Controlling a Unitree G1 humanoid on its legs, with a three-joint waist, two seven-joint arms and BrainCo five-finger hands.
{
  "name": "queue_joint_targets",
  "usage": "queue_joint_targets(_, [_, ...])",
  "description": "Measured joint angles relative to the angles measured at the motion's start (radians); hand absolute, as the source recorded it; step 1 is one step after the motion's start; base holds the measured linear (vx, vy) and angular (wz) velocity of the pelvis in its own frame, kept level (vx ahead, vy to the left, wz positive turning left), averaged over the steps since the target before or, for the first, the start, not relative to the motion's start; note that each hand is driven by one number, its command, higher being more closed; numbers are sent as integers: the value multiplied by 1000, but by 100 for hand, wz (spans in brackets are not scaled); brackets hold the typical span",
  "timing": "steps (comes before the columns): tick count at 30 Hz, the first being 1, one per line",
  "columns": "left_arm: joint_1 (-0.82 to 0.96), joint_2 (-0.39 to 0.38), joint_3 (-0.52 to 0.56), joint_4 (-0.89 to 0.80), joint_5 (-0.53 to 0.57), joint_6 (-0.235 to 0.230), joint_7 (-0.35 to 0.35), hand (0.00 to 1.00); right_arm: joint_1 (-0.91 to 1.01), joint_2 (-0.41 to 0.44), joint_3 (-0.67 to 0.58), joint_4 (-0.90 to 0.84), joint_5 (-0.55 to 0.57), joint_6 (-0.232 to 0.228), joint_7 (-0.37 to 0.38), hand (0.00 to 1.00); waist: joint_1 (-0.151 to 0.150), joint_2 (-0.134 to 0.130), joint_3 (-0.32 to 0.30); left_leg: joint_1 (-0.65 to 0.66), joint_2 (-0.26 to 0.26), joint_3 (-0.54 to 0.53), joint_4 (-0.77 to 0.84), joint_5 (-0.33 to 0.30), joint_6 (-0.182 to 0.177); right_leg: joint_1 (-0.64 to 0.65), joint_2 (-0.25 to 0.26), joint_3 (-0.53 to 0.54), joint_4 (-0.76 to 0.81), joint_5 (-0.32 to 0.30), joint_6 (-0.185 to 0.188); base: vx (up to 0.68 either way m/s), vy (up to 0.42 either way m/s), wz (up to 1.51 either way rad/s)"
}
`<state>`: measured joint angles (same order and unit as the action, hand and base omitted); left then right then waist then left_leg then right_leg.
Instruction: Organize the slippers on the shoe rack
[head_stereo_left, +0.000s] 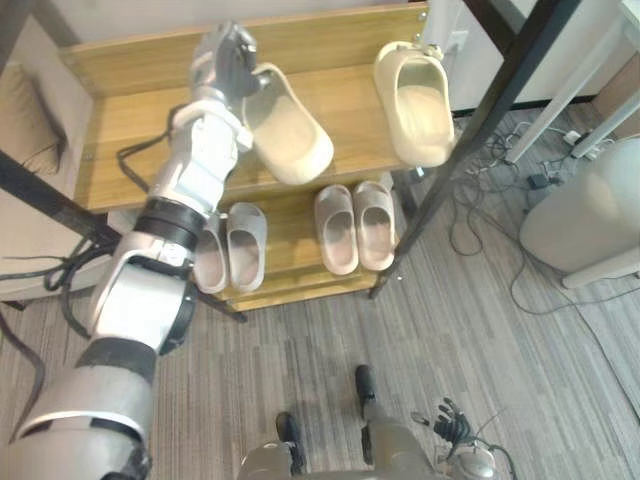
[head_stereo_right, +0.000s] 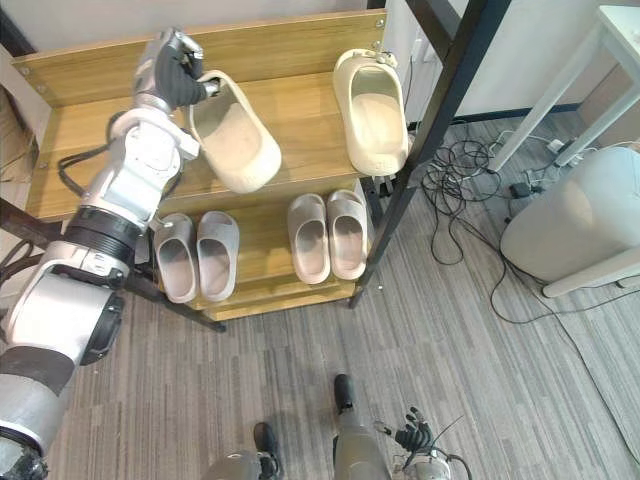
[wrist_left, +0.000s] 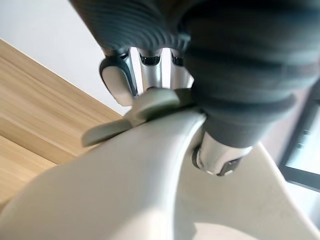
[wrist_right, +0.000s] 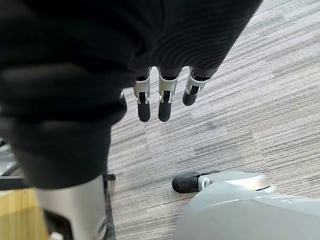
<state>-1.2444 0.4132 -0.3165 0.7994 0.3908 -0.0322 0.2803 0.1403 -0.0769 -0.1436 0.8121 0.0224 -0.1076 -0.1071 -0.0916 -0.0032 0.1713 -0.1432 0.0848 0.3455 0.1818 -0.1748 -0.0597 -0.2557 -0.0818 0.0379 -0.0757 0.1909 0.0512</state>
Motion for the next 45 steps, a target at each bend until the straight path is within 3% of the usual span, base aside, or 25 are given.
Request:
queue_joint_targets(7, [-37, -80, -28, -31, 2, 1, 20, 100, 0, 63, -3, -61, 21, -4, -12, 0, -1, 2, -2, -64, 26, 31, 108, -62, 7, -40, 10, 30, 10, 7, 5, -11, 35, -17])
queue_joint_targets(16, [-41, -97, -31, -61, 25, 19, 49, 100, 10, 72, 0, -97, 22, -7, -25, 0, 3, 1, -2, -109, 60, 58, 192, -114, 12, -68, 28, 55, 16, 12, 12, -3, 31, -11])
queue_joint_targets(17, [-42, -101, -31, -63, 34, 19, 50, 0, 11, 72, 2, -98, 22, -9, -25, 0, 3, 0, -3, -113, 61, 57, 194, -115, 12, -70, 28, 54, 16, 12, 12, 0, 0, 0])
queue_joint_targets(45, [-64, -183, 26, -64, 8, 42, 70, 0, 35, 76, 70, -168, 24, -20, -27, 0, 5, -13, -7, -152, 62, 28, 212, -115, 15, -88, 24, 28, 17, 19, 18, 13, 4, 2])
